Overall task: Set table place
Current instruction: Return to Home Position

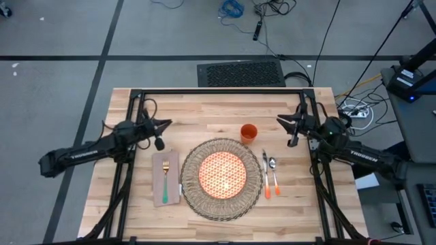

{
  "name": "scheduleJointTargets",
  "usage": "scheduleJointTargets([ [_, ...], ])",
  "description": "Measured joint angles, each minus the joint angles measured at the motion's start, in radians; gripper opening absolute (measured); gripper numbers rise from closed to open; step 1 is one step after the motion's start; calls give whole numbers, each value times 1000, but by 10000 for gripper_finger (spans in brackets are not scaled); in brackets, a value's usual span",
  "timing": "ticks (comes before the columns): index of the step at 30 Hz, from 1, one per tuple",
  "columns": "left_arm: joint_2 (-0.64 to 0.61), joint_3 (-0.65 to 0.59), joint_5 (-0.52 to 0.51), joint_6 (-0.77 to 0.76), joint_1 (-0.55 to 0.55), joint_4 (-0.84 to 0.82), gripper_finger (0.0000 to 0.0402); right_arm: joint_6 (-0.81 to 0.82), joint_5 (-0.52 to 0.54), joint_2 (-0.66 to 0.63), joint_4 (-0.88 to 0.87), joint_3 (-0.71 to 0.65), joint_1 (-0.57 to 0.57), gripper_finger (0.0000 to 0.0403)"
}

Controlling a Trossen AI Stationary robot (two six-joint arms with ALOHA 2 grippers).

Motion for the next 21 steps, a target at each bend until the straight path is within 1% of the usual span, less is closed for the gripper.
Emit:
scheduleJointTargets([
  [4, -122, 0, 1, -12, 0, -123, 15, -5, 4, -55, -6, -11, 0, 57],
  [8, -240, 4, 20, -20, 0, -145, 15, -11, 3, -139, -6, -10, 0, 57],
  [11, -246, 9, 19, -7, 0, -151, 15, -12, -1, -221, -58, -10, 0, 57],
  [12, -245, 9, 20, -7, 0, -159, 15, -13, -3, -228, -74, -11, 0, 57],
  [14, -240, 9, 29, -12, 1, -160, 15, -20, -25, -228, -77, -11, 0, 57],
  [21, -239, 9, 44, -61, 1, -163, 15, -7, -21, -228, -115, -12, 0, 57],
])
